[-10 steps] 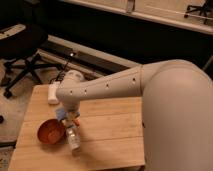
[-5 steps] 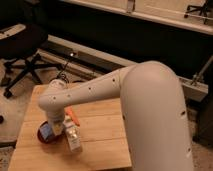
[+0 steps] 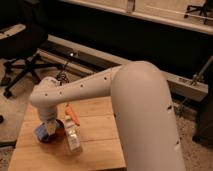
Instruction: Place the white sponge in the ceramic bowl
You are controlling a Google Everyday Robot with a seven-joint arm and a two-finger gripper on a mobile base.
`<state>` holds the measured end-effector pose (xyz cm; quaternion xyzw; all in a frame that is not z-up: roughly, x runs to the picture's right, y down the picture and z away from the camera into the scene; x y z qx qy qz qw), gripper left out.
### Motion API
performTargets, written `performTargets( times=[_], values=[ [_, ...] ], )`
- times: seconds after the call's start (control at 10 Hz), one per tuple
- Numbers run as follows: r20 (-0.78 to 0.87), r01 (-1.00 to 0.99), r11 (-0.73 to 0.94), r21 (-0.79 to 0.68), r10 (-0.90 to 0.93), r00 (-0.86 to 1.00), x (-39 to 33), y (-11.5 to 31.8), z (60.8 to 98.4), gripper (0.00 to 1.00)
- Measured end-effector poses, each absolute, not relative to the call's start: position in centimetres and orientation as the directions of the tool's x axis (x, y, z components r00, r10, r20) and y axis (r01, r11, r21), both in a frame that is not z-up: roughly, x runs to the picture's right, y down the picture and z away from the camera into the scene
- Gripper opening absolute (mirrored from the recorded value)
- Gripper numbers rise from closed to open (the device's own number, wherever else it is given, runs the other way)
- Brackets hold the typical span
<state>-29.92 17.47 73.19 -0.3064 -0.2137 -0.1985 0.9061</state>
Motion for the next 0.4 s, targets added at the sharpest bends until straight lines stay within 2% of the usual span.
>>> performTargets(
  times=[0.4],
  values=[
    [0.47,0.459,0.75,-0.475,-0.225,0.854,-28.8,16.4,75.0,0.8]
  ],
)
